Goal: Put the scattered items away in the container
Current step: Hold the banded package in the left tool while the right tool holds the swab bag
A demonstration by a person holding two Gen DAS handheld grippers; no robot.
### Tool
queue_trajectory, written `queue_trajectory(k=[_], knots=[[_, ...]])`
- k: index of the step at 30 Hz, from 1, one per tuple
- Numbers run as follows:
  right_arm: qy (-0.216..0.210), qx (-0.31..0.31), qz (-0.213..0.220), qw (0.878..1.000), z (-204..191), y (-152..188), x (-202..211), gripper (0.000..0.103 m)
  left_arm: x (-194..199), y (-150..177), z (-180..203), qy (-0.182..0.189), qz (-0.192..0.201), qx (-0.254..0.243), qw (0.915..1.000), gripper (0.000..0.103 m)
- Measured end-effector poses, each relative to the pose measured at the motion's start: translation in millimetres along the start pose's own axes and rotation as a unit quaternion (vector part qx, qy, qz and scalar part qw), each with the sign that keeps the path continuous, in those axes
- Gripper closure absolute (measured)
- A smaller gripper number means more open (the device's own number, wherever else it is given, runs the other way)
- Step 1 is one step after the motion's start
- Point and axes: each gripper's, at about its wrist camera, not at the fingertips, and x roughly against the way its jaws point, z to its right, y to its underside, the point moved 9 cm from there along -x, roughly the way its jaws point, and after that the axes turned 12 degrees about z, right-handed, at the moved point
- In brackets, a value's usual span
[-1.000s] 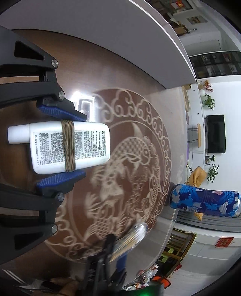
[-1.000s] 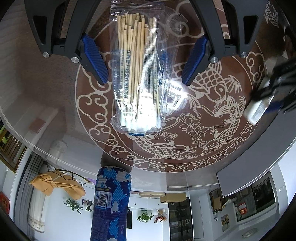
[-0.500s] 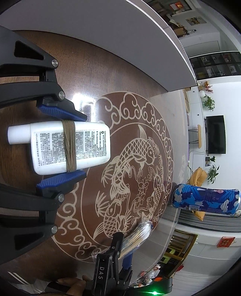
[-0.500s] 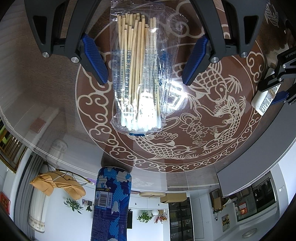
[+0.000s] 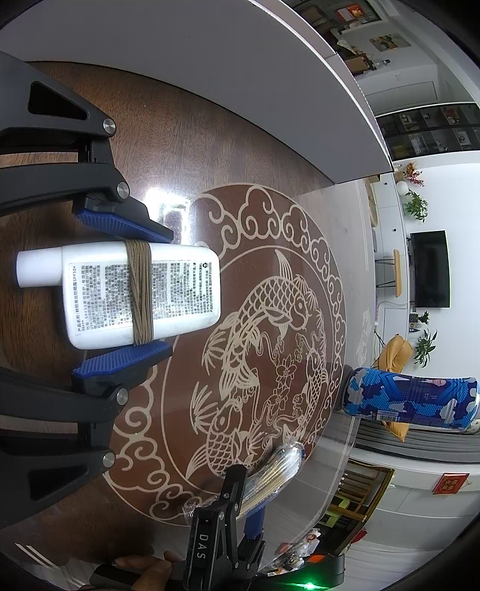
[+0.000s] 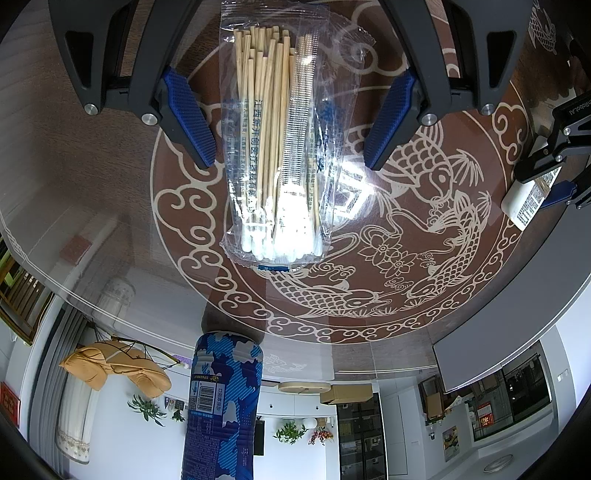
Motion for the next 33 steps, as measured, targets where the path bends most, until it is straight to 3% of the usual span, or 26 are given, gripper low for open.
queue_trajectory(k=[23, 25, 27, 33], knots=[[0.001, 0.000, 0.000, 1.000, -0.9, 0.7, -0.7, 0.018, 0.3, 0.5, -0.4, -0.001, 0.000, 0.001, 1.0000, 0.048], [-0.009, 0.011, 0.003, 1.000, -8.2, 0.1, 1.6, 0.027, 0.6, 0.7, -0.5, -0.001, 0.000, 0.001, 1.0000, 0.048], [-0.016, 0.017, 0.009, 1.000, -17.0, 0.7, 6.0, 0.045, 1.0, 1.0, -0.7, -0.001, 0.000, 0.001, 1.0000, 0.048], [-0.044, 0.036, 0.012, 0.998, -65.5, 18.7, 28.3, 0.050, 1.3, 1.2, -0.6, 0.001, 0.000, 0.004, 1.0000, 0.048]])
